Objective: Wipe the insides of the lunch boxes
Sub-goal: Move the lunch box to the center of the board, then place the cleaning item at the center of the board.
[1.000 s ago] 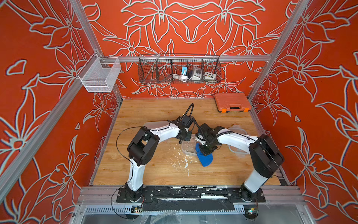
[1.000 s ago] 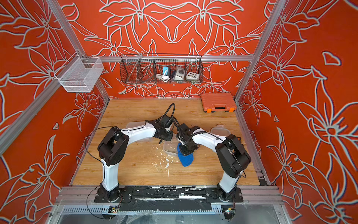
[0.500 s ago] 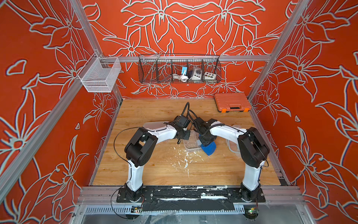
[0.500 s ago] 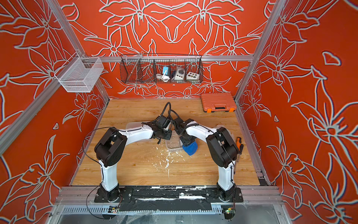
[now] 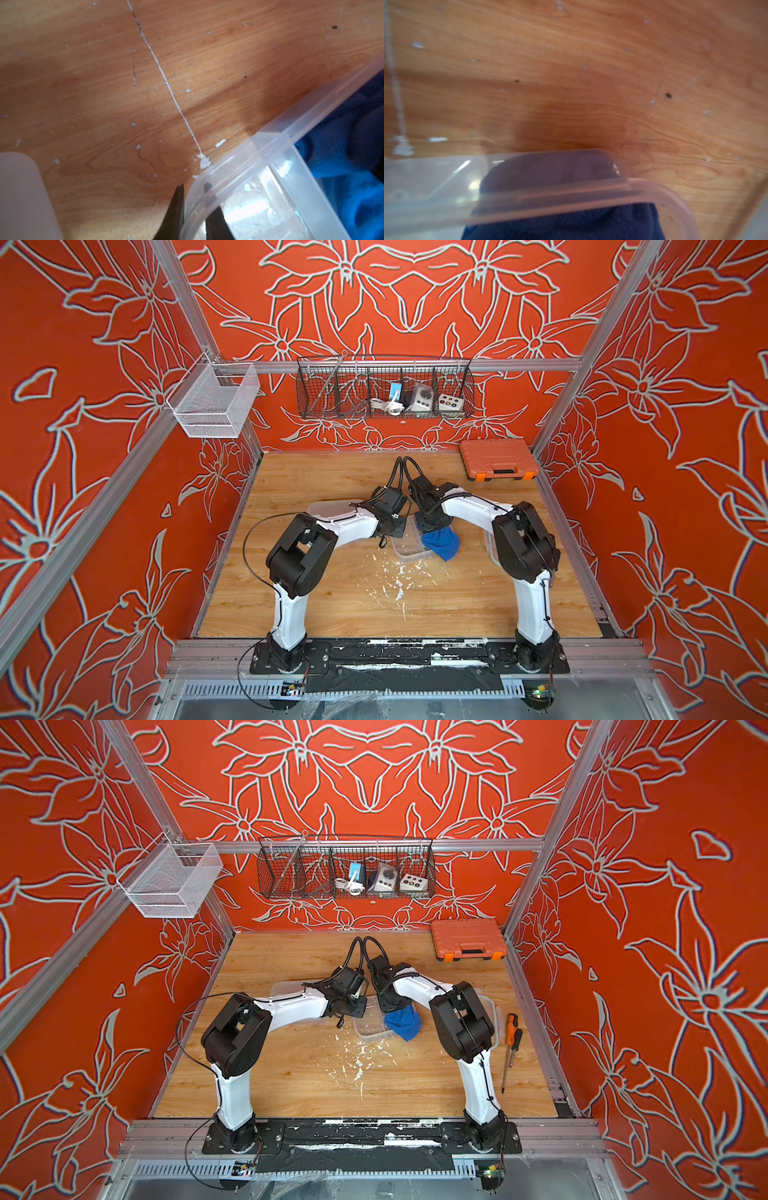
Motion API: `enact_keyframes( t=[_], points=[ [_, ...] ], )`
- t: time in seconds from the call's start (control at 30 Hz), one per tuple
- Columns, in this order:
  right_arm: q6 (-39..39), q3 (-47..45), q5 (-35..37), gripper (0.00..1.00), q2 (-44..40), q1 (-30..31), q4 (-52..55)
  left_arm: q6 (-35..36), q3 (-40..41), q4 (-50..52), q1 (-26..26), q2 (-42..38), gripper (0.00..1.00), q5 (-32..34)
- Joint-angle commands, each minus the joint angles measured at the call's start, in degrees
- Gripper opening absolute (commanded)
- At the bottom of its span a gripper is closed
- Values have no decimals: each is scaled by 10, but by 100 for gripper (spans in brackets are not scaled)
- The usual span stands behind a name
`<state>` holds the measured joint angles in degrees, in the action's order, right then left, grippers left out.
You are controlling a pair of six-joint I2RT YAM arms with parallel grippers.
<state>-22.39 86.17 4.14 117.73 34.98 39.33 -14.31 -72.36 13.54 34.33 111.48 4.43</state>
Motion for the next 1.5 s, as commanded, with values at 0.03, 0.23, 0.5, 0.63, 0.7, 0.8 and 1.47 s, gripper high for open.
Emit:
enact_keyframes(
  t=[0.03,0.23,0.5,0.63,0.7,0.8,1.47],
  points=[
    [-11,-66,-183,0,-67,12,-95,18,-18,38,10,31,16,-44],
    [50,-76,-115,0,-218,-10,45,-2,-86,71,5,74,16,-36],
    [116,66,-59,0,-333,-86,200,-13,-217,124,-7,140,17,-27],
    [127,83,-26,0,-351,-94,234,-23,-263,131,-14,160,20,-31],
    [118,52,-32,0,-363,-99,228,-23,-281,135,-15,167,24,-34],
    [89,-34,-51,0,-401,-99,191,-28,-289,133,-15,166,27,-22],
    [-37,-422,-164,3,-479,-93,-19,-46,-93,38,-39,-176,94,6]
  ],
)
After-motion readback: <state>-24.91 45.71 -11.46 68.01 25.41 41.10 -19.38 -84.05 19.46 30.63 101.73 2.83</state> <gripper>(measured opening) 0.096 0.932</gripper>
